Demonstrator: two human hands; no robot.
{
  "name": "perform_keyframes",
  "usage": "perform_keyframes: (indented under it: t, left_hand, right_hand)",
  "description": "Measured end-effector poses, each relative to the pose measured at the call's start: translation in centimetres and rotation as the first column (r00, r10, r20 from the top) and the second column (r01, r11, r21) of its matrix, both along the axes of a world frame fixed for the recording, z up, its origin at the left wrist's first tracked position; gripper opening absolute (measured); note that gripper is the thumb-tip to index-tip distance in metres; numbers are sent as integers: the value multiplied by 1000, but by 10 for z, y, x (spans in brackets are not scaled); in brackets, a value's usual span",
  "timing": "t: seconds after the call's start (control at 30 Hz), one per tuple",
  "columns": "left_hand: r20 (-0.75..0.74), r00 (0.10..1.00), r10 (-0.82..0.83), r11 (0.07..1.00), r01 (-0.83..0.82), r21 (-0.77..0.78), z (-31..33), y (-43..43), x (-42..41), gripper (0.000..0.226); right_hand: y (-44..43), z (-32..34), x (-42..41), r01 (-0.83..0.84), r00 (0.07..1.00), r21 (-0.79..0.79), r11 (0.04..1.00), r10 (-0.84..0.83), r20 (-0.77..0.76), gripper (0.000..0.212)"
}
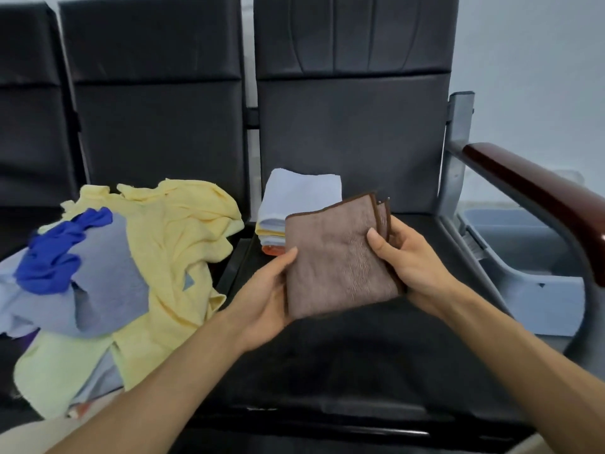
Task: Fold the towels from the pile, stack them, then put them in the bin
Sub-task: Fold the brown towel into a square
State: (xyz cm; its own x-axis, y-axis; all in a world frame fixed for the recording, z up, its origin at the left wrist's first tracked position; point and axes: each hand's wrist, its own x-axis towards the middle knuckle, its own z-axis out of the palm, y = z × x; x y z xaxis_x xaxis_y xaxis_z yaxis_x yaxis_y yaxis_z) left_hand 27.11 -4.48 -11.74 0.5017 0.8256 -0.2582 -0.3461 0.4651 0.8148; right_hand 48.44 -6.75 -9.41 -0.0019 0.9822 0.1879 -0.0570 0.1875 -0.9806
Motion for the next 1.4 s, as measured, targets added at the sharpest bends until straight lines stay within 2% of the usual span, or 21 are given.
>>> perform_keyframes:
  t: [0.07, 0.1, 0.2, 0.27, 0.37, 0.47, 0.53, 0.6, 0.67, 0.73, 0.87, 0.93, 1.0, 1.1, 1.17, 1.27, 1.33, 1.4]
  left_hand:
    - [-2, 997, 73, 993, -72, 90, 3, 1, 2, 40]
    - [-41, 991, 125, 981, -117, 153, 4, 3, 3, 39]
    - [-218, 910, 353, 891, -257, 374, 0, 8, 1, 35]
    - [-324, 824, 465, 816, -257, 518, -4, 10, 1, 25]
    - [-410, 750, 519, 771, -203, 604, -11, 11, 3, 16]
    - [-515, 664, 542, 758, -120, 642, -14, 15, 1, 30]
    - [-553, 613, 565, 760, -125, 638, -14, 20, 0, 42]
    - [-540, 632, 556, 774, -156, 614, -9, 26, -1, 51]
    - [-492, 693, 527, 786, -177, 592, -2, 39, 0, 58]
    - [-514, 693, 506, 771, -97, 629, 8, 58, 0, 53]
    - [-557, 653, 514, 667, 103, 737, 34, 106, 4, 23]
    - [-533, 656, 534, 633, 108, 767, 47, 133, 7, 20]
    - [-518, 654, 551, 627, 85, 774, 57, 163, 11, 28]
    - [-542, 655, 526, 657, 91, 748, 63, 199, 16, 47]
    - [-601, 616, 509, 684, 135, 717, 54, 221, 18, 54]
    - [-727, 489, 481, 729, 238, 642, 27, 235, 18, 56]
    - [-742, 465, 483, 734, 247, 633, 12, 239, 18, 54]
    - [-724, 464, 510, 724, 224, 653, 6, 242, 17, 53]
  right_hand:
    - [0, -1, 3, 9, 997, -113, 994, -17, -72, 28]
    - [0, -3, 4, 7, 999, -195, 981, -17, -51, 31]
    - [-3, -8, 3, -29, 988, -402, 915, 88, 129, 48]
    - [-5, -12, -4, -42, 975, -437, 898, 133, 180, 49]
    - [-4, -19, -14, -7, 945, -358, 934, 124, 304, 50]
    - [1, -25, -19, 94, 903, -238, 967, 18, 428, 57]
    - [6, -29, -19, 160, 883, -157, 975, -71, 464, 60]
    - [11, -28, -21, 180, 887, -91, 980, -121, 446, 58]
    - [20, -24, -21, 194, 879, -27, 981, -161, 449, 61]
    - [35, -18, -20, 220, 868, 27, 975, -208, 451, 63]
    - [82, -2, -12, 288, 854, 110, 951, -307, 421, 63]
    - [114, 5, -8, 292, 855, 148, 945, -327, 404, 66]
    - [147, 11, -6, 300, 856, 175, 938, -346, 383, 67]
    - [187, 12, -6, 329, 856, 189, 925, -377, 353, 67]
    - [209, 4, -7, 343, 852, 157, 926, -377, 362, 67]
    - [221, -16, -11, 343, 851, 12, 939, -316, 419, 67]
    - [222, -29, -14, 350, 854, -45, 936, -299, 426, 62]
    - [220, -31, -16, 366, 846, -27, 930, -320, 427, 59]
